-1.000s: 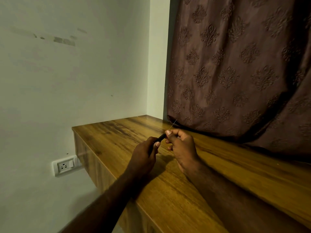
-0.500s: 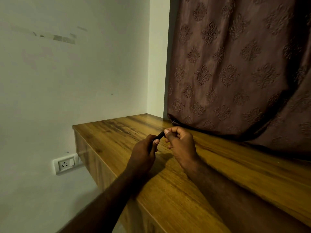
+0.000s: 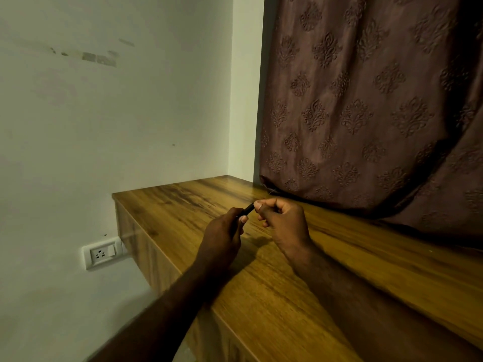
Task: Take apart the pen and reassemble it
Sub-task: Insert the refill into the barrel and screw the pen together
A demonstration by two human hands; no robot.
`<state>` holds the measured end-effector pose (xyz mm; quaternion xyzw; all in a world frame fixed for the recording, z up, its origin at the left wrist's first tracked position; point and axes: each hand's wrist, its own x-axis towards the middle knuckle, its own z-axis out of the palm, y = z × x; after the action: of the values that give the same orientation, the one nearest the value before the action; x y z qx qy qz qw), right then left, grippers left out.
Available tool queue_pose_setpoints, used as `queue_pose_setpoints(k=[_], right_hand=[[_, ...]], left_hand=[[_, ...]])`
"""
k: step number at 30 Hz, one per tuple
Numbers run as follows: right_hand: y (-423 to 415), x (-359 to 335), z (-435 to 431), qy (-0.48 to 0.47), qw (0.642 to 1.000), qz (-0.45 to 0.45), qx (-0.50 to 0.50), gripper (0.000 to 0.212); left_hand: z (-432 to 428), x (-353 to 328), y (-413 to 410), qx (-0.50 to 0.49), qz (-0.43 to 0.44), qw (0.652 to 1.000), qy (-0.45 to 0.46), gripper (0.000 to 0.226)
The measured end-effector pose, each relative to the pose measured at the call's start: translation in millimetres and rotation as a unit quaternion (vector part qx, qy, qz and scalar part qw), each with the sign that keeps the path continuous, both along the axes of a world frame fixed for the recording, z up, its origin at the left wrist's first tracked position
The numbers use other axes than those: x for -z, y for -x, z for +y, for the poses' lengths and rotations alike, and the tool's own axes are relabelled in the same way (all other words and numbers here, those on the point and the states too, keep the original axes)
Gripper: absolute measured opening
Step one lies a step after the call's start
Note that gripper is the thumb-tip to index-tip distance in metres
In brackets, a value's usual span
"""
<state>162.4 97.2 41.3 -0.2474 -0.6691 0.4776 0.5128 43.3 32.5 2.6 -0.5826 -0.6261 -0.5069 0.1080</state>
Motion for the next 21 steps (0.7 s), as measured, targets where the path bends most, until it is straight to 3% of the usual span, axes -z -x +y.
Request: queue_pose_setpoints(k=[15,21], right_hand=[[-0.9,-0.5,4.4,0.000,1.000,-0.012,-0.002,0.009],[-3.8,-2.9,7.1,-0.044,0.996,-0.075,-0.013,0.016]], left_hand=[[-0.8,-0.9,-0.8,0.017,0.003,1.000,-0.001,0.030],[-2.6,-0.5,-2.6,0.017,0.004,1.000,0.004,0.029]])
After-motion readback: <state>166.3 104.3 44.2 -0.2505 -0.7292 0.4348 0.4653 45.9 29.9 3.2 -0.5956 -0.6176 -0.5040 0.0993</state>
